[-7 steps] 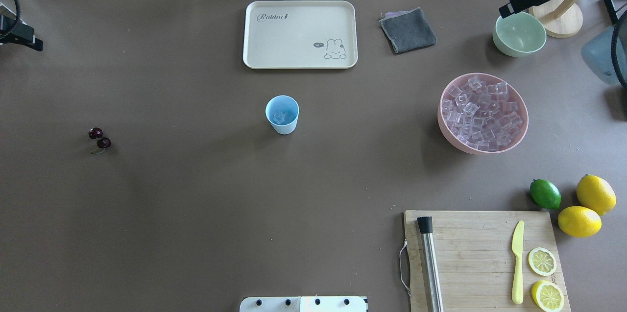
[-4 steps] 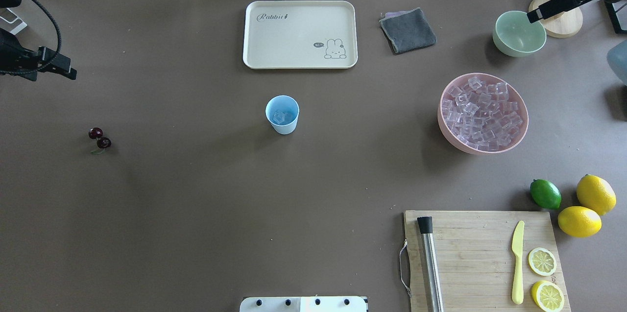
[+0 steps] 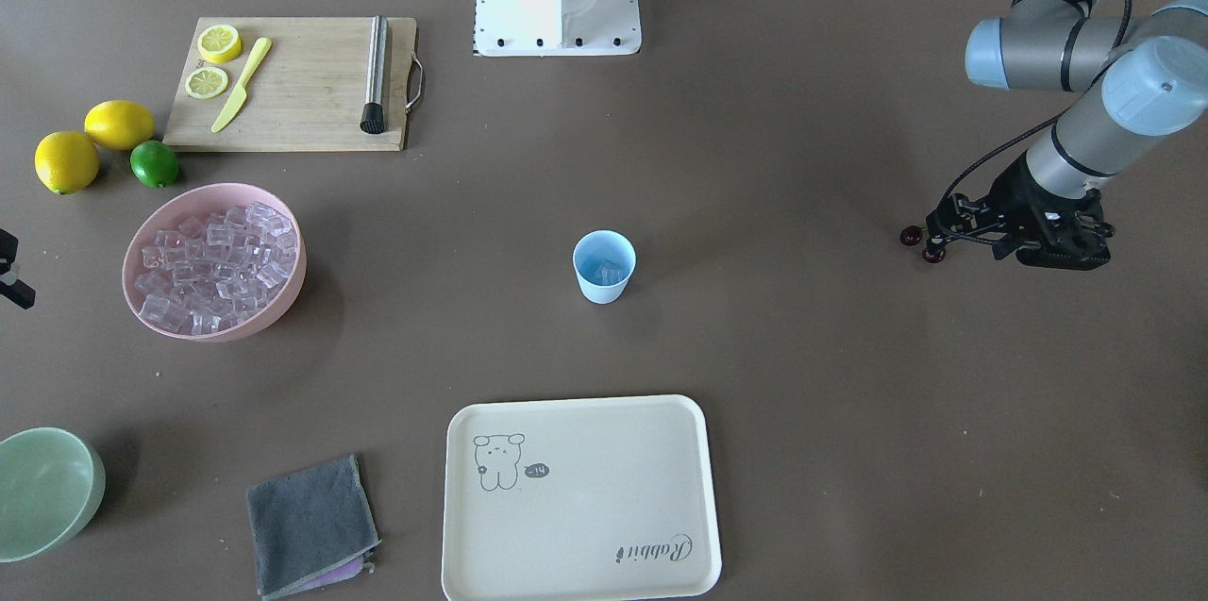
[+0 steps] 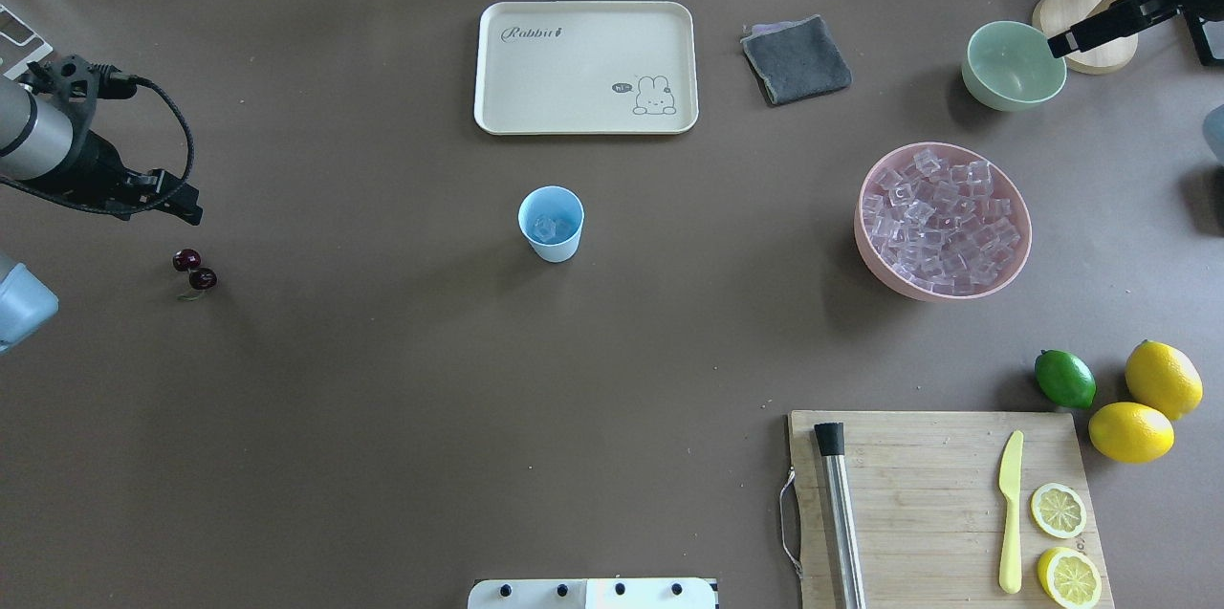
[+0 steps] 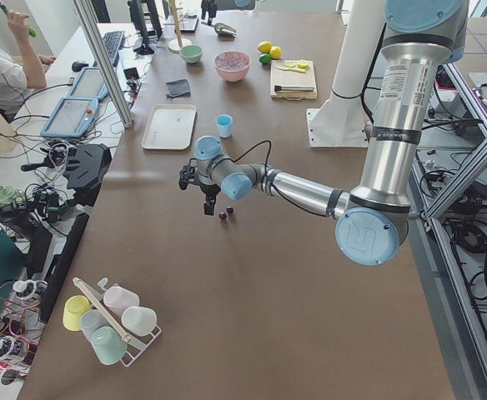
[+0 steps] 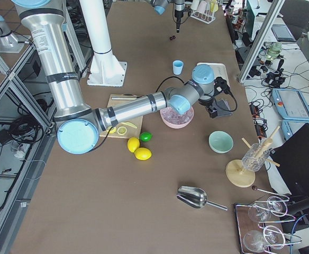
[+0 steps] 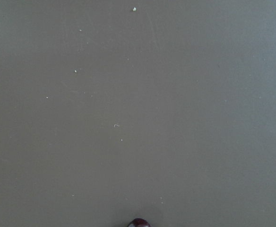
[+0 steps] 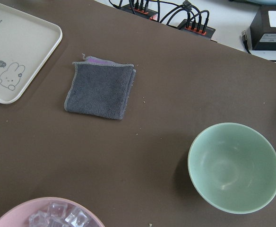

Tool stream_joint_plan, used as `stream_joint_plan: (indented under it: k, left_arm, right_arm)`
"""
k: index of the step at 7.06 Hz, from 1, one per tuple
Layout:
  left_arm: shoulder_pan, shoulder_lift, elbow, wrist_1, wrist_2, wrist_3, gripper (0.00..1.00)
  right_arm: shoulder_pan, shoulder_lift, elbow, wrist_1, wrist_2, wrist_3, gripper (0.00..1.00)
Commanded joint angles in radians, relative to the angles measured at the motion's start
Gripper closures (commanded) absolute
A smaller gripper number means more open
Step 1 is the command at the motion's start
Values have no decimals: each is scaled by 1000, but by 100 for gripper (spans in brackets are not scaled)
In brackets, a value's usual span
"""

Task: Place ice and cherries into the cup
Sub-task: 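Move the left gripper down toward the dark red cherries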

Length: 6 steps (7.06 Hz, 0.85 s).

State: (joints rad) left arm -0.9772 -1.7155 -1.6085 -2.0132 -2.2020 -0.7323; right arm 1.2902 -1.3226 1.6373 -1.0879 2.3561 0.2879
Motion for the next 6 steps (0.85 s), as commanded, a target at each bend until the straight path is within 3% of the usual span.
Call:
stream_joint_plan:
  k: [1,5,6]
  left_arm:
    - [20,2,137,-173,2,-4,8]
    - [35,-7,130,-191,5,-10,8]
    - [37,-3,125,-191,5,-10,14]
  right_arm:
    - [6,-49,7,69,0,0,0]
    - [18,-79,36,74,0,0,0]
    - [18,-79,36,74,0,0,0]
